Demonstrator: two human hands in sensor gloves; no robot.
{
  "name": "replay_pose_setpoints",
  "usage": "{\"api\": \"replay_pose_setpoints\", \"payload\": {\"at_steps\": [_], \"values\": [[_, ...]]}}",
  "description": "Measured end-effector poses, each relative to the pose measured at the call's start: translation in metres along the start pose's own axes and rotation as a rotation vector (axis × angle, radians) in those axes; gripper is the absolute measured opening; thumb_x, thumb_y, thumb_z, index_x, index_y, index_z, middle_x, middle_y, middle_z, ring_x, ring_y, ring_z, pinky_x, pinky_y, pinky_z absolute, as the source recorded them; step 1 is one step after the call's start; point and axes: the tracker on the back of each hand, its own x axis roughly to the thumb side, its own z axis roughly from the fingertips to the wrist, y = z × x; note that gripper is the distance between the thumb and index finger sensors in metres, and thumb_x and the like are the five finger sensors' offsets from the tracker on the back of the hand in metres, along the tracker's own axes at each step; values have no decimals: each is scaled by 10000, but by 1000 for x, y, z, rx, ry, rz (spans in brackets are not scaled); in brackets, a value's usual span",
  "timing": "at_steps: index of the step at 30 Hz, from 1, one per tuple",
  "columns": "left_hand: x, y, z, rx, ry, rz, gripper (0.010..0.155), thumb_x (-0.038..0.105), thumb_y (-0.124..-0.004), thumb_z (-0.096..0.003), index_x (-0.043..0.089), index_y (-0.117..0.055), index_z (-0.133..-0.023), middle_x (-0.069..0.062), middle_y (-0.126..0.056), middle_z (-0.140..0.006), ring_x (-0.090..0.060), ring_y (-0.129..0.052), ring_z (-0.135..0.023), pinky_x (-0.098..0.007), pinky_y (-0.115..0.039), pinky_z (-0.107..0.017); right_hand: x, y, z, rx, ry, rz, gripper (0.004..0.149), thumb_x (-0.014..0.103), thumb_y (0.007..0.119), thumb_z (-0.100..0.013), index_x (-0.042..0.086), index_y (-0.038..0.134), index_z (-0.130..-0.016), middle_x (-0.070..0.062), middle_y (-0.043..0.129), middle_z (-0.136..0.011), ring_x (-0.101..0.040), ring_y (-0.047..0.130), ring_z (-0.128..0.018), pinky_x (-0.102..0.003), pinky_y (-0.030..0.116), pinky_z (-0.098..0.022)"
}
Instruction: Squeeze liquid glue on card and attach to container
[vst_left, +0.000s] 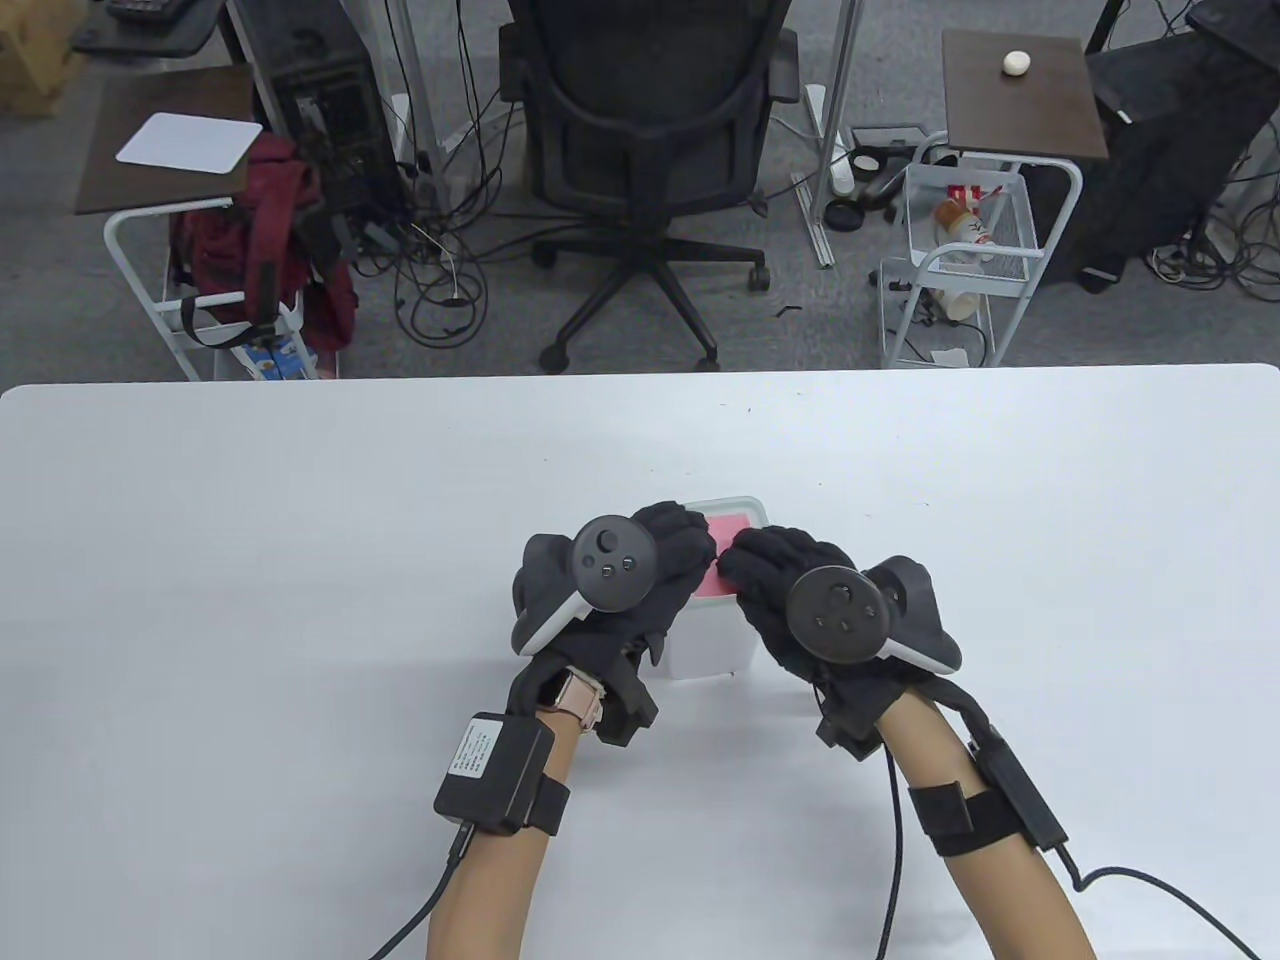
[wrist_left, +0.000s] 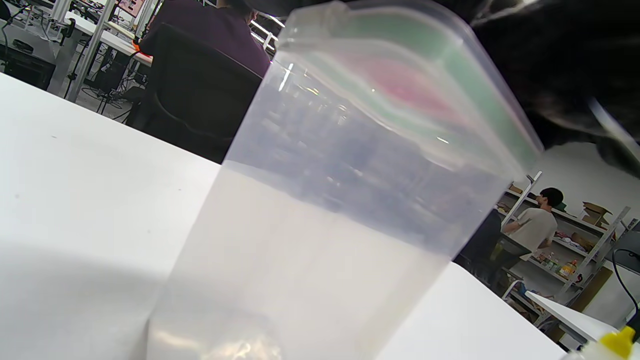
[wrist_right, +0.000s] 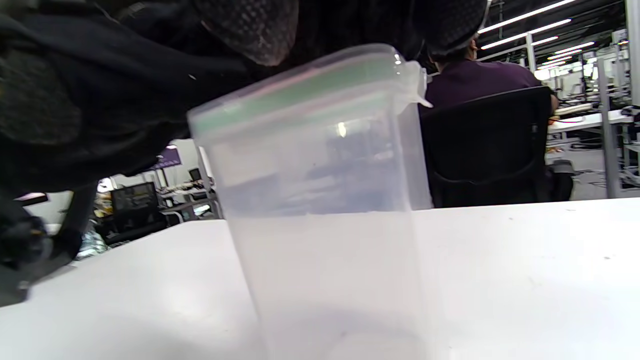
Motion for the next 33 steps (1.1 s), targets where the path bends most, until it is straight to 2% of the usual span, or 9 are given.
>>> {"api": "replay_pose_setpoints", "payload": {"at_steps": [3, 6, 11, 15, 16, 20, 24, 27, 33], "values": [[0, 0, 0, 0, 4, 8, 396, 460, -736, -473, 479, -697, -866, 304, -671, -1045, 37, -585, -1118, -205, -515, -874, -2, 4, -9, 2, 32, -13, 460, 283, 646, -599, 126, 695, -1028, -85, 612, -1139, -380, 588, -1041, -492, 568, -764], [0, 0, 0, 0, 5, 10, 394, 460, -737, -473, 482, -698, -865, 302, -671, -1046, 38, -584, -1117, -205, -513, -874, -2, 5, -5, -22, 3, -10, 463, 280, 650, -596, 116, 704, -1026, -90, 621, -1135, -379, 591, -1048, -489, 585, -755], [1, 0, 0, -2, 12, -5, 394, 460, -736, -472, 488, -698, -863, 308, -671, -1044, 39, -587, -1117, -206, -516, -874, -5, -3, 14, -31, -87, -46, 426, 280, 655, -589, 130, 762, -973, -89, 699, -1086, -383, 663, -1004, -481, 627, -731], [1, 0, 0, -8, 25, -11, 397, 462, -731, -473, 498, -690, -866, 316, -661, -1050, 45, -580, -1123, -208, -512, -876, -11, -4, 30, -19, -114, -126, 433, 296, 644, -595, 143, 741, -989, -76, 675, -1103, -371, 646, -1025, -488, 623, -737], [1, 0, 1, -8, 34, -21, 400, 466, -725, -474, 506, -683, -869, 322, -654, -1056, 50, -577, -1128, -223, -549, -867, -14, -4, 37, -43, -127, -169, 436, 300, 644, -596, 147, 738, -993, -72, 673, -1107, -369, 641, -1033, -498, 622, -737], [0, -3, 2, -21, 43, 6, 416, 466, -694, -489, 516, -641, -898, 330, -606, -1087, 53, -534, -1150, -238, -534, -875, -28, -3, 71, -191, -123, -312, 463, 316, 655, -595, 121, 725, -1010, -125, 673, -1100, -412, 681, -978, -496, 653, -703], [0, -4, 6, -3, 52, 15, 439, 475, -689, -489, 522, -617, -919, 314, -566, -1120, 25, -483, -1175, -310, -470, -899, -55, -5, 118, -335, -38, -341, 478, 332, 664, -596, 108, 706, -1015, -152, 664, -1089, -427, 693, -941, -488, 673, -678], [-4, 1, 17, 40, 64, 46, 479, 497, -695, -480, 535, -574, -942, 314, -523, -1139, 16, -429, -1191, -320, -446, -906, -76, -2, 149, -423, 44, -363, 479, 340, 667, -596, 108, 702, -1014, -157, 669, -1079, -426, 709, -920, -481, 686, -664], [-14, 4, 62, 120, 46, 163, 508, 509, -696, -488, 521, -545, -973, 266, -523, -1148, -29, -446, -1185, -320, -454, -897, -108, 18, 178, -441, 200, -418, 516, 347, 676, -596, 78, 652, -1035, -198, 634, -1073, -454, 696, -888, -485, 692, -641]]}}
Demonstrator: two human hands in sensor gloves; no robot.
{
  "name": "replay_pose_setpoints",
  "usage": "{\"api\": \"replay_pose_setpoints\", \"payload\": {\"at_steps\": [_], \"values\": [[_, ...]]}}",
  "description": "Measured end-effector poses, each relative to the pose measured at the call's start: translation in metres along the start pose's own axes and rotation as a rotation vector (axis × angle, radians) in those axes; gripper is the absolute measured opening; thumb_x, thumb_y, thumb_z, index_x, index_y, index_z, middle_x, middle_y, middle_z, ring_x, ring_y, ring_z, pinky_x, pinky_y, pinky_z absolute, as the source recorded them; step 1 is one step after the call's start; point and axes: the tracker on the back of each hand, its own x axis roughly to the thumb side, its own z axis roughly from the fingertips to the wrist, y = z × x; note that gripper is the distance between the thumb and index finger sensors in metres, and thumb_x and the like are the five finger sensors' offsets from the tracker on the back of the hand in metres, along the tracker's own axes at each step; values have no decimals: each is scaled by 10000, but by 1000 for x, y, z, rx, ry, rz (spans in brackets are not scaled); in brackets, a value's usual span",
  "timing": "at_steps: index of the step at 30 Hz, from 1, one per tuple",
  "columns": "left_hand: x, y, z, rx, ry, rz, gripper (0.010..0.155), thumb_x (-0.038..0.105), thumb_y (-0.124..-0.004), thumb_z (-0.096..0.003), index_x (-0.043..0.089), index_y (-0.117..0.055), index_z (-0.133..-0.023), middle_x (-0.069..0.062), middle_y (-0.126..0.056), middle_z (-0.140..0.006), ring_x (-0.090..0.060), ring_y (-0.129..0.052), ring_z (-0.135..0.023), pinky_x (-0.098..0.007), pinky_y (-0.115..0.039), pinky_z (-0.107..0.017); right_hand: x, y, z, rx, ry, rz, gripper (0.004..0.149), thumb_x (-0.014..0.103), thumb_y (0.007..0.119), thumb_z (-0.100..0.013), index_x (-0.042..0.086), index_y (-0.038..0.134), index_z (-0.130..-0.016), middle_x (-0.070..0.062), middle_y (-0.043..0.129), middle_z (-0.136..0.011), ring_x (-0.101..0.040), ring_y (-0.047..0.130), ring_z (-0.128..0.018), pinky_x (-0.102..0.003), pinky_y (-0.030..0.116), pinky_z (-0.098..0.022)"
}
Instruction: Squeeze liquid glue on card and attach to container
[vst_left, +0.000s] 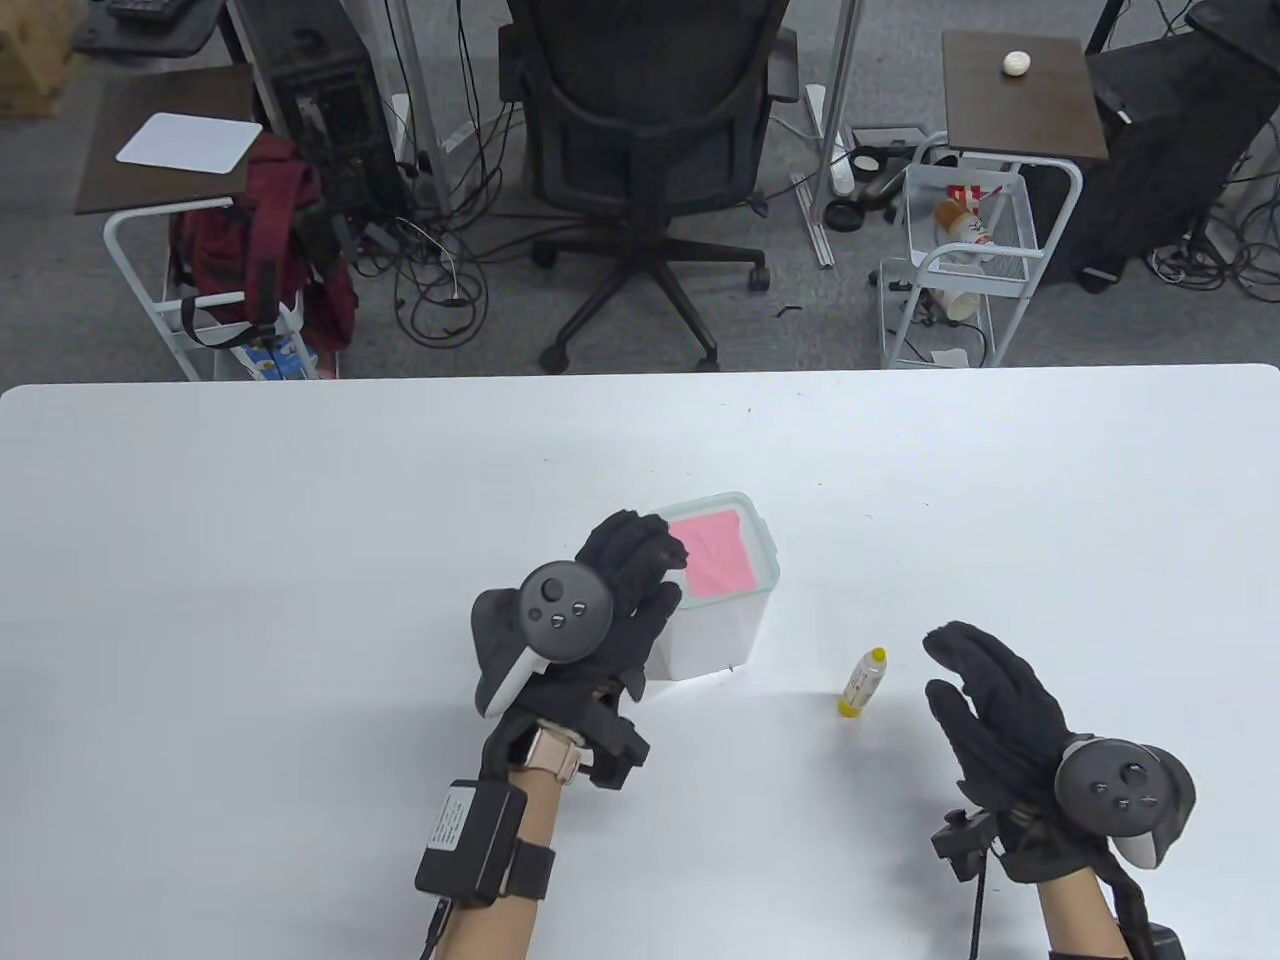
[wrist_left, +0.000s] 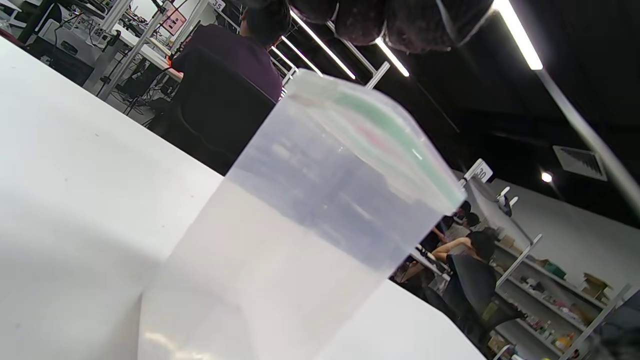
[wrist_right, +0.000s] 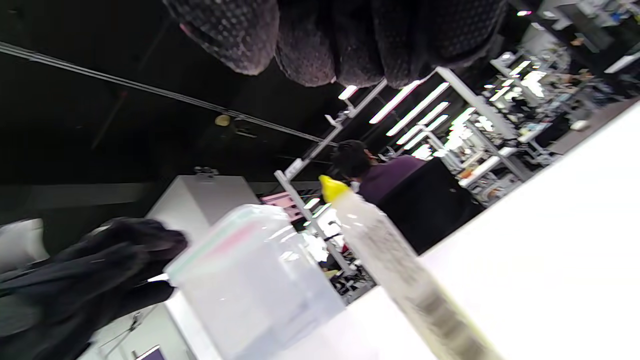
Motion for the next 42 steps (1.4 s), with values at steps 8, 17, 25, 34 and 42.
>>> {"api": "replay_pose_setpoints", "payload": {"at_steps": [8, 17, 25, 34, 42], "values": [[-25, -44, 76, -76, 14, 85, 524, 523, -726, -479, 447, -614, -985, 147, -711, -1065, -168, -719, -1040, -335, -622, -810, -24, 31, 1, 185, 148, 38, 676, 396, 722, -579, 41, 484, -1103, -251, 507, -1111, -481, 654, -904, -505, 668, -657], [-41, -75, 87, -115, 74, 180, 514, 500, -744, -468, 402, -661, -967, 107, -780, -1006, -202, -797, -963, -349, -677, -752, -38, 70, -6, 278, 285, -31, 781, 427, 747, -557, 29, 385, -1123, -277, 449, -1118, -486, 637, -914, -508, 662, -657], [-41, -78, 86, -103, 85, 172, 516, 498, -747, -466, 403, -660, -966, 111, -776, -1009, -199, -793, -967, -347, -673, -756, -38, 85, -18, 334, 343, -7, 575, 402, 709, -585, 171, 513, -1072, -161, 593, -1087, -402, 723, -895, -452, 710, -634], [-77, -33, 97, 82, 261, 78, 583, 502, -760, -465, 419, -591, -1017, 113, -695, -1075, -196, -703, -1038, -351, -608, -801, -19, 78, -3, 228, 173, -90, 547, 386, 727, -559, 99, 608, -1009, -203, 723, -971, -415, 827, -765, -445, 778, -519], [-108, -30, 104, -5, 452, -183, 654, 475, -808, -447, 413, -559, -1049, 99, -654, -1115, -224, -679, -1058, -364, -596, -807, -2, 88, 2, 264, 117, -159, 549, 384, 734, -557, 87, 619, -1004, -209, 734, -957, -419, 835, -748, -445, 782, -507]]}}
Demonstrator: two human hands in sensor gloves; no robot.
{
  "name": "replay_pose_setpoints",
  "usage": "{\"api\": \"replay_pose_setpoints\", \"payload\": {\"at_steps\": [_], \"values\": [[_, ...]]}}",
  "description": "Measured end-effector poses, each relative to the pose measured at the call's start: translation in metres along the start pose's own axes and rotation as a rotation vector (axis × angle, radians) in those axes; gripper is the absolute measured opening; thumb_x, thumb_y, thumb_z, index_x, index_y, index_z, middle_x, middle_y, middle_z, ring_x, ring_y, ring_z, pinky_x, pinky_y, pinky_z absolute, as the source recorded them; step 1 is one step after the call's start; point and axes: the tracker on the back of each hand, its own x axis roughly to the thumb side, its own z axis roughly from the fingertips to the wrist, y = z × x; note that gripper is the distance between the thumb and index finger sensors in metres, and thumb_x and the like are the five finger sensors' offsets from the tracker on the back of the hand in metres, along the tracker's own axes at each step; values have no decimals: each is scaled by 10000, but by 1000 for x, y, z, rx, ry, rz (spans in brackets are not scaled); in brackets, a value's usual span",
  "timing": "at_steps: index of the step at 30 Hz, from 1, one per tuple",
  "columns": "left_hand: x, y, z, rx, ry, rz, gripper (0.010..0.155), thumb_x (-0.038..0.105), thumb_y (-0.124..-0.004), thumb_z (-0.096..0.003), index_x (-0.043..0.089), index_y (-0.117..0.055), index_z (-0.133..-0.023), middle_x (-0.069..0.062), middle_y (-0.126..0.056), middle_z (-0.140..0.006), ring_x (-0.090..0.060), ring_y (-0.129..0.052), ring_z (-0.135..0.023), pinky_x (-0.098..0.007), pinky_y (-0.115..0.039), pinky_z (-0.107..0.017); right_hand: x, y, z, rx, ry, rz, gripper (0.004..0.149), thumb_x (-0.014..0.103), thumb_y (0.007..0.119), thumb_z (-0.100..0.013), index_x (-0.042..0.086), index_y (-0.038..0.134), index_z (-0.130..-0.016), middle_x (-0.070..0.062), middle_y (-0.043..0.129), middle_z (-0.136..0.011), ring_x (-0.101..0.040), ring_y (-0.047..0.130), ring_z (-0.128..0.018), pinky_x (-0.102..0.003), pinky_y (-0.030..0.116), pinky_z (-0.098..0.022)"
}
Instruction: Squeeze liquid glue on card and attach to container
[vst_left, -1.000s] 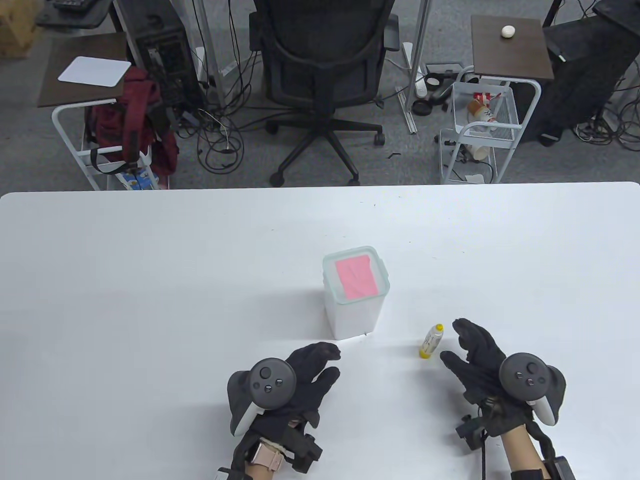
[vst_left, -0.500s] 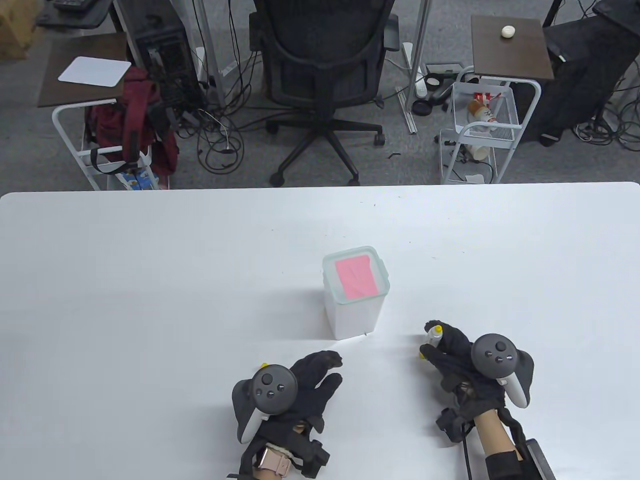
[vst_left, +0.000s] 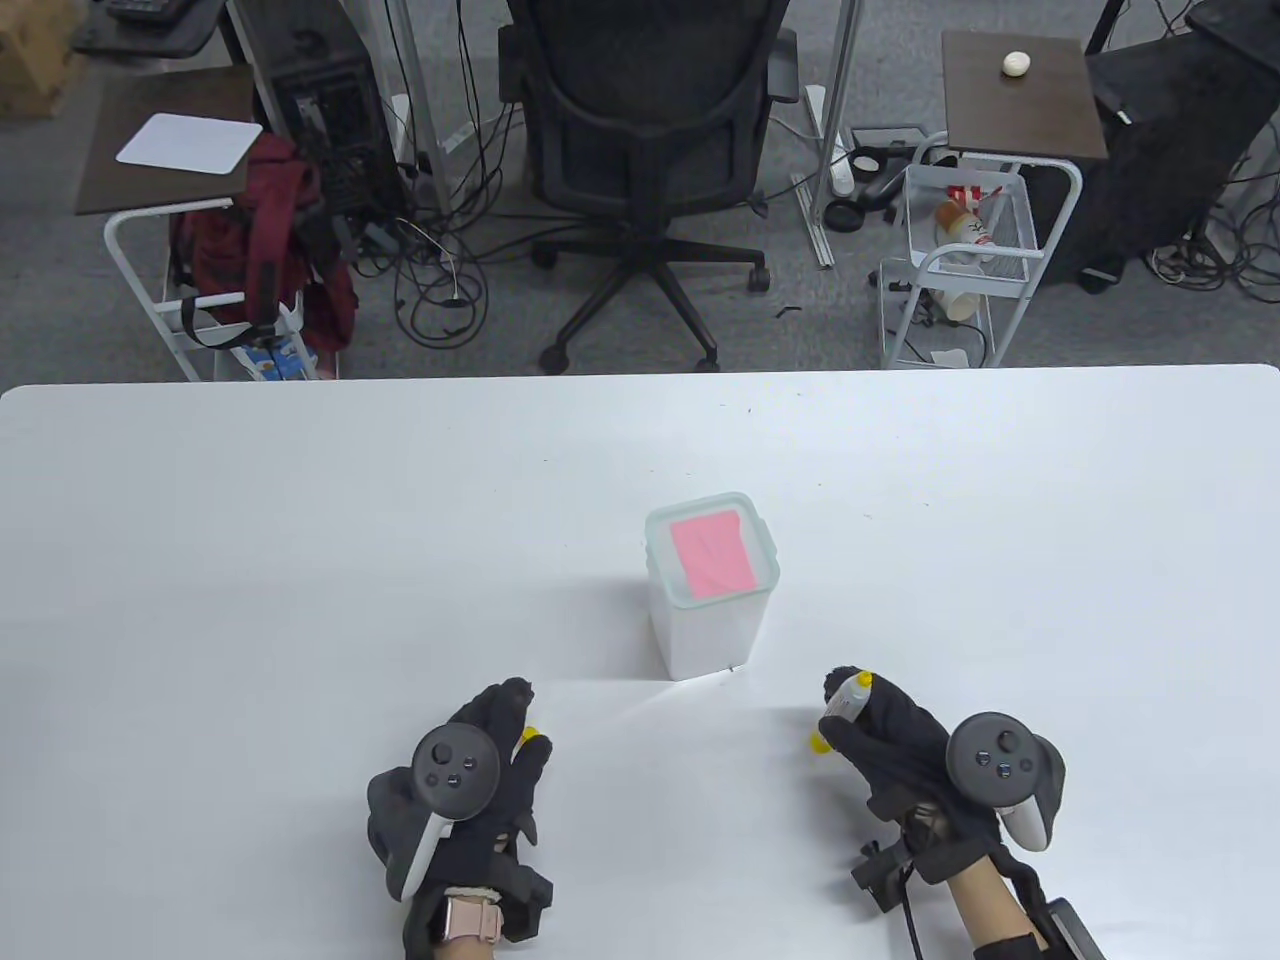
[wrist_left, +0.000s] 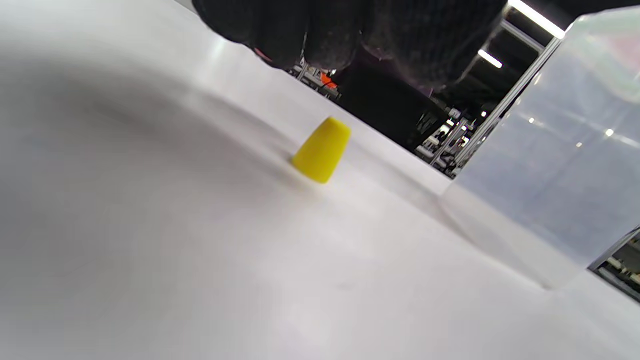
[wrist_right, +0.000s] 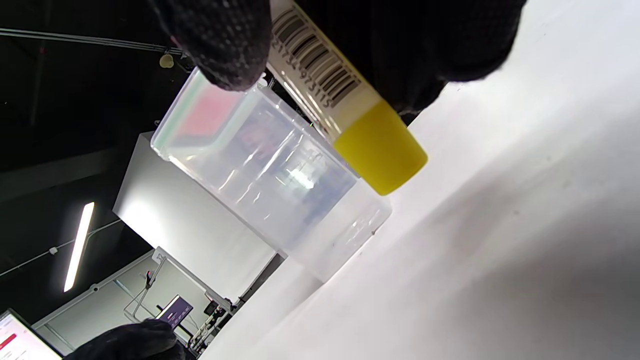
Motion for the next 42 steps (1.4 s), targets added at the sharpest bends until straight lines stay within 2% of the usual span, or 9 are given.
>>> {"api": "replay_pose_setpoints", "payload": {"at_steps": [8, 13, 16, 19, 24, 26, 30, 35, 42], "values": [[11, -17, -10, -47, 58, -224, 574, 431, -816, -453, 474, -651, -1001, 135, -729, -1083, -179, -719, -1040, -361, -604, -809, 3, 6, 2, 33, -14, 0, 548, 384, 734, -557, 86, 622, -1002, -209, 738, -953, -417, 837, -746, -443, 782, -507], [16, -19, -11, -3, 65, -274, 478, 394, -835, -453, 431, -751, -922, 142, -830, -973, -161, -793, -961, -357, -648, -788, 5, 9, 2, 46, -23, -7, 550, 385, 735, -556, 84, 622, -1002, -210, 739, -951, -419, 836, -744, -443, 782, -506], [19, -17, -8, 22, 53, -278, 474, 403, -851, -436, 411, -775, -904, 124, -864, -935, -165, -835, -920, -357, -682, -765, 8, 12, 3, 60, -37, -10, 549, 384, 735, -556, 83, 624, -1001, -211, 738, -951, -417, 838, -743, -443, 782, -507], [22, -11, -3, 44, 2, -160, 476, 425, -851, -421, 400, -788, -893, 119, -893, -900, -164, -876, -877, -357, -720, -729, 13, 16, 4, 80, -62, -7, 547, 384, 738, -556, 82, 629, -999, -212, 741, -949, -420, 838, -740, -445, 782, -506], [40, 1, 8, 50, -177, 181, 477, 456, -845, -409, 384, -803, -879, 111, -929, -853, -167, -928, -810, -357, -770, -666, 28, 27, 8, 146, -139, 34, 543, 396, 738, -557, 80, 645, -989, -227, 769, -948, -435, 867, -741, -454, 809, -490], [51, 1, 14, 4, -267, 322, 478, 464, -842, -409, 383, -803, -879, 114, -932, -846, -164, -936, -799, -354, -781, -653, 36, 34, 10, 185, -177, 60, 543, 396, 740, -556, 78, 650, -986, -229, 795, -927, -434, 886, -722, -451, 820, -472], [68, -5, 22, -90, -380, 491, 478, 478, -834, -416, 380, -800, -882, 116, -937, -838, -159, -948, -783, -348, -793, -636, 48, 47, 14, 271, -240, 140, 544, 407, 736, -557, 78, 656, -983, -207, 815, -902, -421, 894, -703, -446, 820, -469], [80, -12, 27, -184, -456, 588, 480, 481, -832, -421, 363, -801, -885, 104, -939, -833, -166, -951, -771, -355, -795, -622, 55, 56, 19, 323, -285, 232, 546, 431, 727, -560, 82, 672, -976, -190, 836, -865, -407, 903, -669, -443, 818, -467], [89, -19, 31, -195, -481, 509, 478, 479, -829, -422, 361, -802, -885, 102, -940, -831, -171, -952, -767, -357, -795, -619, 56, 60, 20, 369, -285, 263, 547, 442, 727, -558, 81, 692, -968, -182, 851, -834, -402, 906, -640, -445, 814, -462]]}}
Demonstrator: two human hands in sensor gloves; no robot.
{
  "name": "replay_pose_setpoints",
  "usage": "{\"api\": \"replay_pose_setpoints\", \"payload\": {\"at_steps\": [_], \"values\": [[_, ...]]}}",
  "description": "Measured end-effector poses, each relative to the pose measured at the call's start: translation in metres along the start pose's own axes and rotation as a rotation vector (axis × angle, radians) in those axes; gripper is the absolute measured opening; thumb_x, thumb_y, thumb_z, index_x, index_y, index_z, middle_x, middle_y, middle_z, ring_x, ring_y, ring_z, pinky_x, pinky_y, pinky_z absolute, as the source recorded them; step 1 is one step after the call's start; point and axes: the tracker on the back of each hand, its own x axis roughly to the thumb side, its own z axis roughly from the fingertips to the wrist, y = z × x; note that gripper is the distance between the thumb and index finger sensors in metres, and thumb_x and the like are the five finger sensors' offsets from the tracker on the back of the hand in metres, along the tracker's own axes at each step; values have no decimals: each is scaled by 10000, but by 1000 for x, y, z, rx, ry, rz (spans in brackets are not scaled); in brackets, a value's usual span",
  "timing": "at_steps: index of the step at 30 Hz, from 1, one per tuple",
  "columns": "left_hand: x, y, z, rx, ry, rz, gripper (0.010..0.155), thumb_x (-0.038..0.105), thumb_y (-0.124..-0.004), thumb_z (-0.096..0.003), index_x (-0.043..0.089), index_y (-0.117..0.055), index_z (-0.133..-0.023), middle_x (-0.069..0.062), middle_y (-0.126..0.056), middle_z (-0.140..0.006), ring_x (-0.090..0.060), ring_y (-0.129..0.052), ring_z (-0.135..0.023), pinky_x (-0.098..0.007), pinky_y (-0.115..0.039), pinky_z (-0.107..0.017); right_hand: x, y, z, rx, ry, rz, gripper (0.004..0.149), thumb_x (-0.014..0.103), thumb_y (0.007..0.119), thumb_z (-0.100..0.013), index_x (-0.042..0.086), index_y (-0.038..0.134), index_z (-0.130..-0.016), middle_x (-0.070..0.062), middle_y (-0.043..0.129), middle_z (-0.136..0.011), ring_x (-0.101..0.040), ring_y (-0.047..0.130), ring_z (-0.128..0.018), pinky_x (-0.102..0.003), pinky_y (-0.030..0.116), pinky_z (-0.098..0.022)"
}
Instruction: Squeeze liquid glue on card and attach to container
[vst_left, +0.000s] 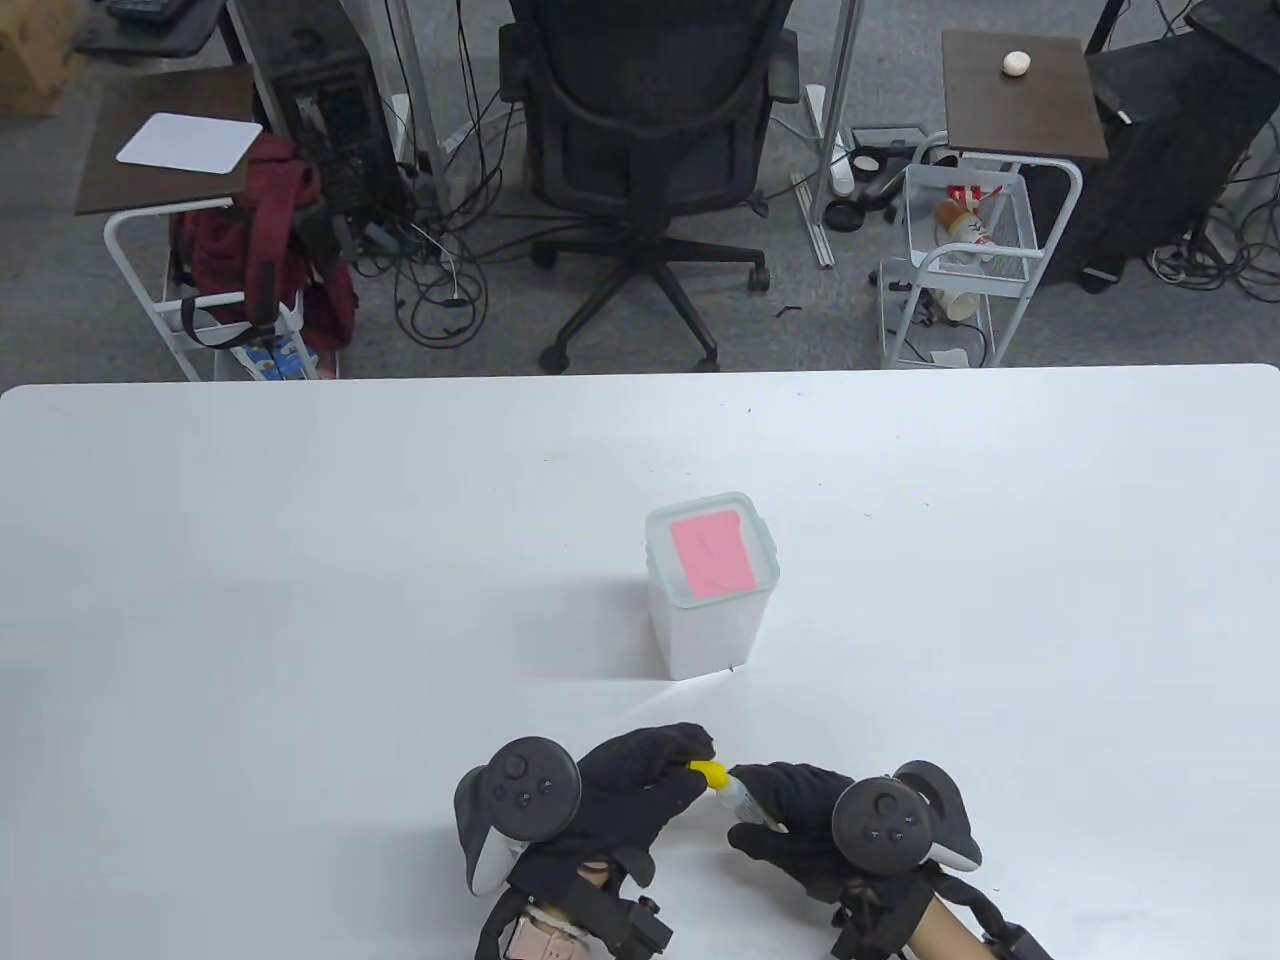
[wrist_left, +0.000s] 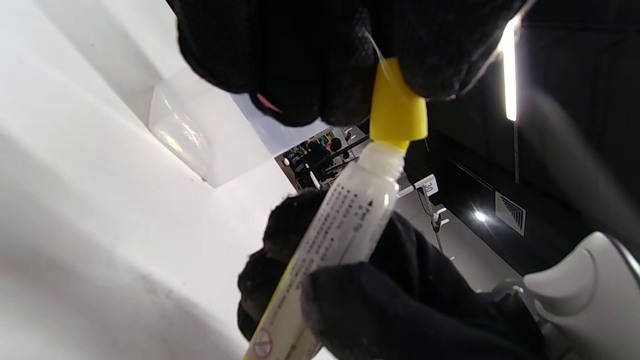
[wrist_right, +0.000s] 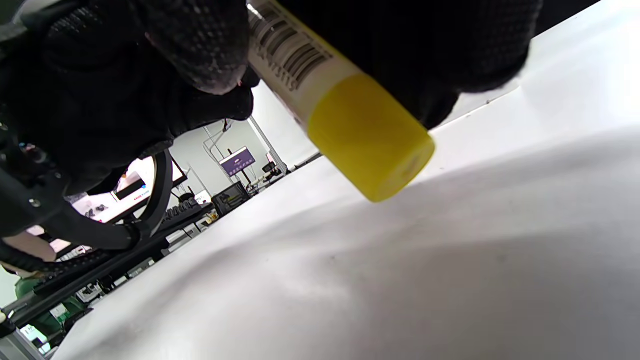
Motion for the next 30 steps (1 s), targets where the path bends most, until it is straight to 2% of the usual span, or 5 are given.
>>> {"api": "replay_pose_setpoints", "payload": {"at_steps": [8, 19, 23, 25, 30], "values": [[5, -9, 0, -20, -7, -149, 478, 472, -818, -428, 366, -791, -893, 97, -911, -860, -183, -924, -800, -367, -773, -642, 2, 1, 1, 8, -16, -7, 550, 449, 722, -559, 63, 722, -950, -171, 873, -790, -393, 912, -599, -440, 813, -444], [6, -19, 1, -20, -39, 11, 422, 494, -830, -420, 401, -793, -830, 112, -868, -863, -190, -897, -838, -377, -753, -672, 5, 7, 1, 22, -78, -93, 550, 435, 705, -566, 43, 707, -952, -182, 870, -798, -391, 918, -596, -434, 820, -437], [3, -21, 0, -41, -39, 37, 639, 500, -820, -430, 422, -594, -1023, 112, -810, -941, -192, -846, -903, -373, -721, -709, 6, 6, 1, -23, -92, -111, 554, 429, 706, -566, 34, 707, -954, -186, 866, -803, -396, 914, -600, -435, 817, -441], [2, -20, 0, -33, -34, 50, 714, 515, -823, -425, 398, -512, -1056, 108, -747, -971, -200, -782, -950, -381, -674, -742, 6, 5, 2, -28, -92, -115, 555, 430, 705, -567, 34, 705, -955, -185, 866, -805, -394, 915, -603, -434, 818, -442], [4, -19, 1, -24, -41, 37, 593, 508, -837, -412, 405, -628, -957, 130, -797, -856, -178, -835, -898, -375, -716, -717, 5, 4, 3, -45, -87, -117, 552, 424, 711, -564, 41, 700, -962, -189, 858, -820, -399, 908, -616, -437, 814, -451]]}}
